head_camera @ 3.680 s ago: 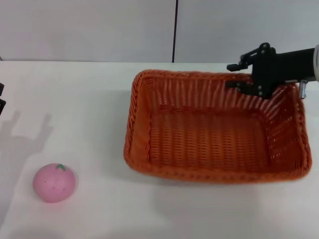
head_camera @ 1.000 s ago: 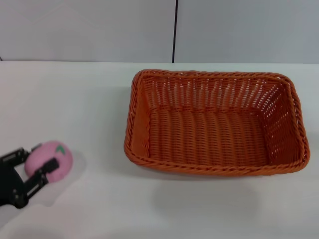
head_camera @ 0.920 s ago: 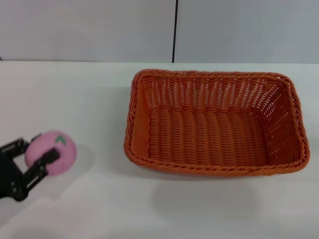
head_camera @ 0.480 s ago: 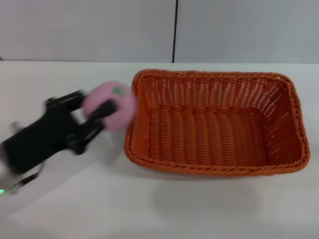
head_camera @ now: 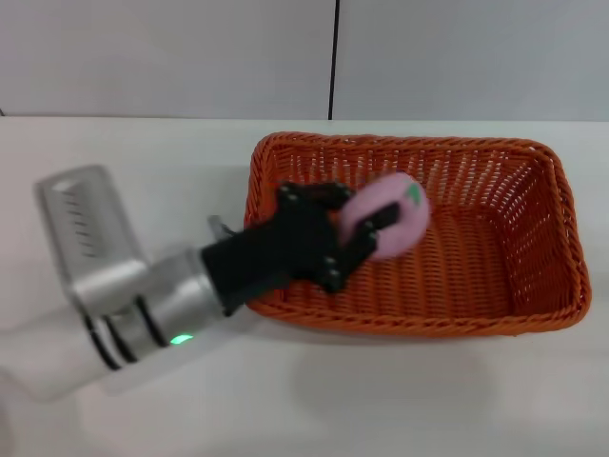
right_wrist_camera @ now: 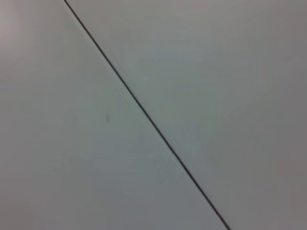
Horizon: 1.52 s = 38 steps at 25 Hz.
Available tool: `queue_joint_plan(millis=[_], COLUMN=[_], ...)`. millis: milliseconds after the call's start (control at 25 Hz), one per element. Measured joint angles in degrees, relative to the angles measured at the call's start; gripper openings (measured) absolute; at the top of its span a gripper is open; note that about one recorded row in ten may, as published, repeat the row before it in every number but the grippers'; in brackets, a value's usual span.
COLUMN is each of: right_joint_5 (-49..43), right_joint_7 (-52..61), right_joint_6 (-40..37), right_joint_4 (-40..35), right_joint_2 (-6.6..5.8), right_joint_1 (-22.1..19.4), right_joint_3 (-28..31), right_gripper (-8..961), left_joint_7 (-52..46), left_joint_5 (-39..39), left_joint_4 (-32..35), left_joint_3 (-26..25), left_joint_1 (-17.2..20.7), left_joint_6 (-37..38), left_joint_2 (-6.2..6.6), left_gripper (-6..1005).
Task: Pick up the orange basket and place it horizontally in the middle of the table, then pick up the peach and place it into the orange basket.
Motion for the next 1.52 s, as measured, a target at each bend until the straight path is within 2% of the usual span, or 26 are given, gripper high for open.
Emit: queue_joint_plan(millis=[160,320,520,800,880,1160,1280,1320,1360,1400,1480,1520], right_joint_5=[-1.7,-1.9,-1.9,-1.9,-1.9,-1.8,-1.5,-1.5,-1.5,-1.6,-1.6,-1.6], right_joint_7=[0.0,-0.7,-2.3,-3.3,-3.4,-3.3,-3.3,-3.4,-3.5,-3.8,-5.2,-6.7], right_joint_6=[0.0,0.8,1.9,3.9,3.8,2.9,3.1,3.4,3.8,4.0,4.2,4.2], right_joint_4=[-0.3,-0.8,-2.5,-5.3,-6.0,-7.0,-6.6,-6.3,-6.0,-5.7,-4.9,-4.3], right_joint_2=[-0.12,-0.17,-0.28,-0.41,-0.46,-0.27,-0.16,-0.13,-0.12,-0.12,-0.11,-0.08], right_joint_1=[0.7,1.9,3.2,3.7,3.5,1.9,1.5,1.4,1.4,1.5,1.5,1.6], right_joint_3=[0.0,0.0,0.1,0.1,0.1,0.7,0.9,0.9,0.9,0.9,0.8,0.7], right_gripper=[565,565,565,564,564,564,564,564,564,564,564,565], left_joint_7=[3.8,4.2,4.4,4.7,4.7,1.6,1.3,0.7,-2.6,-4.4,-5.0,-6.8], left_joint_5=[0.3,0.6,0.7,0.7,0.7,0.5,0.4,0.2,0.1,0.1,0.1,0.0], left_joint_4=[-5.3,-6.8,-8.5,-9.8,-8.8,0.9,2.3,4.0,8.9,10.4,10.8,12.6], left_joint_3=[-4.1,-5.4,-8.1,-14.4,-16.4,-28.3,-29.7,-31.4,-37.3,-39.6,-40.3,-43.3], left_joint_1=[0.7,0.9,1.4,6.8,9.3,17.5,18.1,18.8,20.6,21.2,21.4,21.9], left_joint_6=[8.6,11.3,12.0,8.0,5.3,-6.9,-7.9,-8.8,-10.2,-10.3,-10.3,-10.2], left_joint_2=[-0.04,-0.03,-0.10,0.56,0.83,1.04,1.06,1.06,1.09,1.13,1.15,1.33], left_gripper=[247,230,466,754,829,829,829,829,829,829,829,829])
